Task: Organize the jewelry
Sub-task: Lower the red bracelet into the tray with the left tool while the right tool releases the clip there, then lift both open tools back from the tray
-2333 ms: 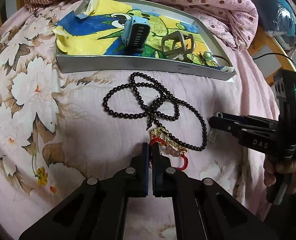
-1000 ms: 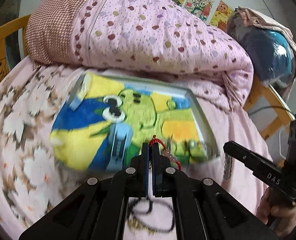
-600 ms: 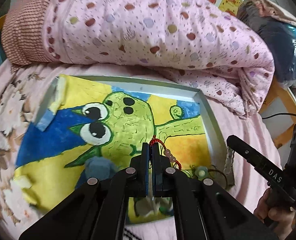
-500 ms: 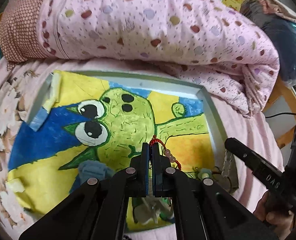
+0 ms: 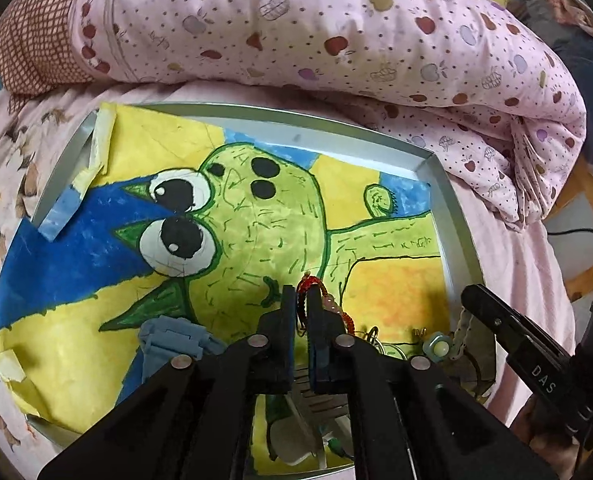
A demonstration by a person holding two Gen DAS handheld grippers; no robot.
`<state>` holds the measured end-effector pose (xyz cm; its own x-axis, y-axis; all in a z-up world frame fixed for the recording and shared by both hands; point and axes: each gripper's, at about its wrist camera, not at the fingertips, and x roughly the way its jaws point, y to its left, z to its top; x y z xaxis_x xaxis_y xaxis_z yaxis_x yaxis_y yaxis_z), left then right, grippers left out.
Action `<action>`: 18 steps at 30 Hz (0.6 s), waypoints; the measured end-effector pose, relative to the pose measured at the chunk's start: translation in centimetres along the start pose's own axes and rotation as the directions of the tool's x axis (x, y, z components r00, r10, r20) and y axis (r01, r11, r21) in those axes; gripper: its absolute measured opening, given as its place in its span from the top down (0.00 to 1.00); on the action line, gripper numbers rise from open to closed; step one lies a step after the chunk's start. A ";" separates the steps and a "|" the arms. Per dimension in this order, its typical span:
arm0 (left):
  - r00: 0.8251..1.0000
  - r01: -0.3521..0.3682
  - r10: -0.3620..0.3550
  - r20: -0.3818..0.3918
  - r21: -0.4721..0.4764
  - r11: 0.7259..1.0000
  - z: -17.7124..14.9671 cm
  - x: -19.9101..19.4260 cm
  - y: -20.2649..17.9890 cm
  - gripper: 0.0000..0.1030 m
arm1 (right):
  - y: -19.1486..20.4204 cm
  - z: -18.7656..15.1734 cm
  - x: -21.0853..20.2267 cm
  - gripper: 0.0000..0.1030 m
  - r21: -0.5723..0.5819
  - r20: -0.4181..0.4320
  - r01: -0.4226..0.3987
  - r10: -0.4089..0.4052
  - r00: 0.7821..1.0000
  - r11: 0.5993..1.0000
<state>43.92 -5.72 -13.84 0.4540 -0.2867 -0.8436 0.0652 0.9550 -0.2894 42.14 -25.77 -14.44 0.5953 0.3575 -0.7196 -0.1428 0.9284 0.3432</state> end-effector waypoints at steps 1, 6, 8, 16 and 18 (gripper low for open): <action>1.000 0.004 -0.004 -0.002 -0.008 1.000 0.1 -0.1 0.1 0.81 | 0.0 0.1 -0.2 0.83 -0.004 0.004 0.007 -0.007 1.000 1.000; 0.999 0.015 -0.014 0.036 -0.027 1.000 0.4 -1.7 0.1 0.60 | 0.5 0.4 -1.2 0.67 -0.024 0.030 0.007 -0.006 1.000 1.000; 0.999 0.014 -0.013 0.038 -0.024 1.000 0.5 -2.3 0.0 0.56 | 0.8 0.6 -1.7 0.65 -0.033 0.045 0.011 -0.009 0.999 0.999; 0.985 -0.011 0.014 0.172 -0.016 1.000 0.3 -7.9 -0.4 0.31 | 1.9 1.1 -5.2 0.31 -0.043 0.131 0.018 -0.012 0.991 0.999; 0.978 -0.022 0.023 0.207 -0.009 1.000 0.1 -9.5 -0.5 0.24 | 2.3 1.2 -6.5 0.24 -0.041 0.162 0.009 -0.002 0.987 0.999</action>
<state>39.67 -3.47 -5.61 0.6295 -0.2427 -0.7381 0.0474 0.9602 -0.2753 38.83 -26.07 -8.24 0.7159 0.3346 -0.6128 -0.1702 0.9348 0.3116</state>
